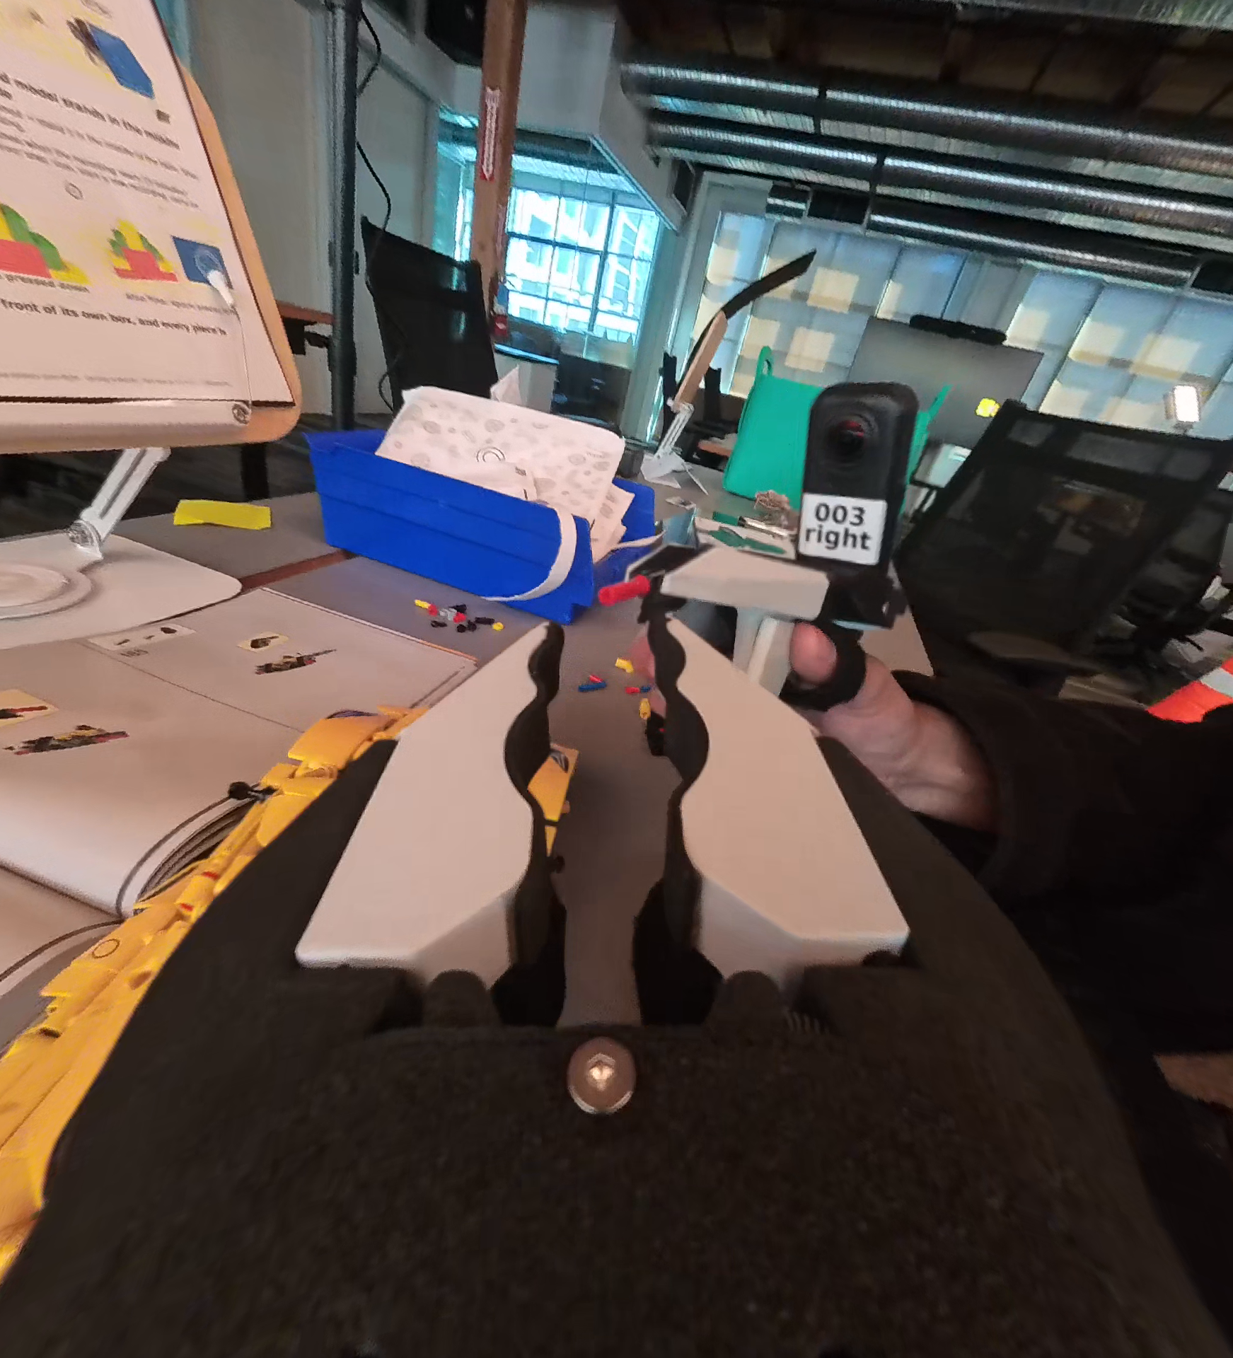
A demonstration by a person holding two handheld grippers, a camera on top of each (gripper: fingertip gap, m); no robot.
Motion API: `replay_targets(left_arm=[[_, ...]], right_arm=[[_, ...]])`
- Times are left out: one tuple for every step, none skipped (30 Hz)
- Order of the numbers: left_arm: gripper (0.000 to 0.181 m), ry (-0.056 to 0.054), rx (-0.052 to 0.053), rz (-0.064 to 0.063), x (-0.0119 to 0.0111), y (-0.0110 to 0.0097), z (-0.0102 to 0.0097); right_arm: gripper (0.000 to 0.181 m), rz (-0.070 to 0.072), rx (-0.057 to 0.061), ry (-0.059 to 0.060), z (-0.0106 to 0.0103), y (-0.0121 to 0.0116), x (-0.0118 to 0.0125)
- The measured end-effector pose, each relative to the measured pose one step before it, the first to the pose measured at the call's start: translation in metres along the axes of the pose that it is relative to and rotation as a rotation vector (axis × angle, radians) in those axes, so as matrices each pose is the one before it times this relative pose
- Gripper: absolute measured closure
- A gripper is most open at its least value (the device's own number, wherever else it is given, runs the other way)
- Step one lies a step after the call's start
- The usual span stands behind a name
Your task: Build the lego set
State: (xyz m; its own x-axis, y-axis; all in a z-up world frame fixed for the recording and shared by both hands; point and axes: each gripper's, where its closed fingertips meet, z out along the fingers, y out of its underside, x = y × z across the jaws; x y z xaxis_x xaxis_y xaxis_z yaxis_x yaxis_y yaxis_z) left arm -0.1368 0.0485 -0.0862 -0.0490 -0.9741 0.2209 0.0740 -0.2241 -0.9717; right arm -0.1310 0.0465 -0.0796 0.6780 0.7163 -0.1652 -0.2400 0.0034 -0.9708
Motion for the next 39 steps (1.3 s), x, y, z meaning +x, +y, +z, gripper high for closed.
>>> replay_targets(left_arm=[[0.156,0.0037,0.0117,-0.0146,-0.00044,-0.00216,-0.00106],[0.156,0.0053,0.0122,-0.0173,-0.00028,-0.00213,-0.00095],[0.156,0.0090,0.0091,-0.0193,0.00032,-0.00151,-0.00061],[0.156,0.0106,0.0042,-0.0208,0.00051,-0.00075,-0.00039],[0.156,0.0098,0.0013,-0.0206,0.00036,-0.00003,-0.00015],[0.157,0.0096,0.0003,-0.0207,0.00030,0.00049,-0.00010],[0.157,0.0121,-0.0010,-0.0221,0.00041,0.00087,0.00013],[0.156,0.0166,-0.0035,-0.0255,0.00110,0.00146,0.00026],[0.157,0.0208,-0.0066,-0.0314,0.00139,0.00225,0.00054],[0.156,0.0255,-0.0088,-0.0380,0.00190,0.00270,0.00098],[0.156,0.0295,-0.0066,-0.0439,0.00233,0.00210,0.00114],[0.156,0.0288,-0.0016,-0.0449,0.00233,0.00084,0.00099],[0.156,0.0189,0.0013,-0.0399,0.00090,0.00012,0.00049],[0.156,0.0050,0.0002,-0.0309,-0.00127,0.00036,0.00007],[0.156,-0.0035,-0.0049,-0.0223,-0.00254,0.00124,-0.00016],[0.156,-0.0059,-0.0093,-0.0193,-0.00253,0.00189,0.00001],[0.156,-0.0052,-0.0096,-0.0189,-0.00221,0.00183,0.00009],[0.156,-0.0001,-0.0069,-0.0183,-0.00135,0.00142,0.00046],[0.156,0.0109,-0.0020,-0.0176,0.00057,0.00071,0.00050],[0.156,0.0136,0.0011,-0.0175,0.00144,-0.00007,0.00031],[0.158,0.0122,-0.0017,-0.0103,0.00162,0.00007,-0.00018],[0.167,0.0091,-0.0046,-0.0022,0.00122,0.00058,-0.00040],[0.167,0.0043,-0.0020,-0.0024,0.00053,0.00031,-0.00033],[0.168,0.0028,-0.0013,-0.0037,0.00012,0.00022,-0.00027],[0.168,-0.0024,-0.0053,-0.0025,-0.00059,0.00090,-0.00040],[0.169,-0.0059,-0.0090,-0.0005,-0.00097,0.00098,-0.00061],[0.171,-0.0048,-0.0083,0.0007,-0.00083,0.00066,-0.00056],[0.172,-0.0008,-0.0041,0.0005,-0.00019,0.00038,-0.00043],[0.172,0.0023,-0.0017,-0.0041,-0.00004,0.00015,-0.00044],[0.172,0.0053,-0.0015,-0.0100,0.00013,0.00021,-0.00042],[0.172,0.0105,-0.0005,-0.0144,0.00064,-0.00002,-0.00033],[0.173,0.0129,0.0014,-0.0165,0.00094,-0.00037,-0.00039],[0.173,0.0097,0.0025,-0.0153,0.00036,-0.00020,-0.00032],[0.174,0.0065,0.0011,-0.0147,-0.00030,0.00010,-0.00037],[0.174,0.0028,-0.0011,-0.0134,-0.00080,0.00023,-0.00041],[0.174,-0.0024,-0.0013,-0.0062,-0.00104,0.00027,-0.00027],[0.174,-0.0067,-0.0018,0.0026,-0.00112,0.00026,-0.00013],[0.174,-0.0071,-0.0028,0.0073,-0.00076,0.00033,0.00005],[0.174,-0.0040,-0.0015,0.0071,-0.00018,0.00015,0.00018]], right_arm=[[0.176,-0.0578,-0.0158,0.0290,0.00019,0.00184,0.00131],[0.175,-0.0636,-0.0189,0.0310,0.00045,0.00222,0.00124],[0.175,-0.0711,-0.0221,0.0311,0.00045,0.00222,0.00047],[0.175,-0.0730,-0.0121,0.0323,0.00009,0.00024,0.00009],[0.175,-0.0757,0.0022,0.0279,-0.00045,-0.00201,-0.00078],[0.176,-0.0855,0.0061,0.0175,-0.00052,-0.00276,-0.00230],[0.176,-0.0890,-0.0029,0.0269,-0.00065,-0.00181,-0.00096],[0.175,-0.0882,-0.0155,0.0463,-0.00055,0.00012,0.00227],[0.175,-0.0875,-0.0244,0.0451,-0.00039,0.00227,0.00281],[0.175,-0.0897,-0.0281,0.0190,0.00059,0.00324,-0.00090],[0.175,-0.0794,-0.0231,0.0048,0.00127,0.00223,-0.00349],[0.175,-0.0581,-0.0088,0.0140,0.00079,-0.00001,-0.00234],[0.175,-0.0468,0.0000,0.0145,0.00064,-0.00087,-0.00182],[0.175,-0.0414,-0.0028,0.0148,0.00032,-0.00020,-0.00076],[0.175,-0.0346,-0.0008,0.0151,0.00015,-0.00044,0.00038],[0.175,-0.0249,-0.0016,0.0056,0.00022,0.00007,-0.00065],[0.175,-0.0200,-0.0026,-0.0010,0.00028,0.00016,-0.00153],[0.175,-0.0195,0.0033,0.0031,-0.00016,-0.00104,-0.00099],[0.175,-0.0199,0.0069,0.0058,-0.00047,-0.00159,-0.00060],[0.176,-0.0152,0.0034,0.0088,-0.00018,-0.00040,-0.00037],[0.175,-0.0152,0.0018,-0.0061,0.00029,0.00025,-0.00260],[0.175,-0.0142,-0.0051,0.0063,0.00013,0.00046,-0.00024],[0.175,-0.0082,0.0005,0.0022,-0.00018,-0.00057,-0.00018],[0.175,0.0077,0.0043,-0.0004,-0.00029,-0.00056,-0.00033],[0.175,0.0222,0.0016,-0.0073,0.00000,0.00030,-0.00093],[0.175,0.0217,0.0018,-0.0132,0.00001,0.00031,-0.00127],[0.175,0.0155,0.0005,-0.0086,0.00004,0.00012,-0.00087],[0.175,0.0142,0.0011,-0.0045,0.00020,0.00016,-0.00061],[0.175,0.0102,0.0052,-0.0020,0.00020,-0.00035,-0.00039],[0.175,0.0048,0.0012,-0.0015,0.00009,0.00000,-0.00040],[0.175,0.0030,0.0019,-0.0019,-0.00013,-0.00057,-0.00015],[0.175,0.0059,0.0066,0.0017,-0.00032,-0.00136,0.00026],[0.175,0.0058,0.0033,0.0014,0.00000,-0.00060,0.00011],[0.174,0.0031,-0.0016,-0.0017,0.00013,0.00011,-0.00033],[0.174,-0.0007,-0.0040,-0.0031,0.00026,0.00052,-0.00077],[0.174,-0.0035,-0.0059,-0.0016,0.00027,0.00082,-0.00064],[0.174,0.0022,-0.0064,-0.0027,0.00035,0.00106,-0.00051],[0.174,0.0093,-0.0057,-0.0057,0.00014,0.00086,-0.00053],[0.174,0.0120,-0.0033,-0.0050,-0.00012,0.00047,-0.00007]])
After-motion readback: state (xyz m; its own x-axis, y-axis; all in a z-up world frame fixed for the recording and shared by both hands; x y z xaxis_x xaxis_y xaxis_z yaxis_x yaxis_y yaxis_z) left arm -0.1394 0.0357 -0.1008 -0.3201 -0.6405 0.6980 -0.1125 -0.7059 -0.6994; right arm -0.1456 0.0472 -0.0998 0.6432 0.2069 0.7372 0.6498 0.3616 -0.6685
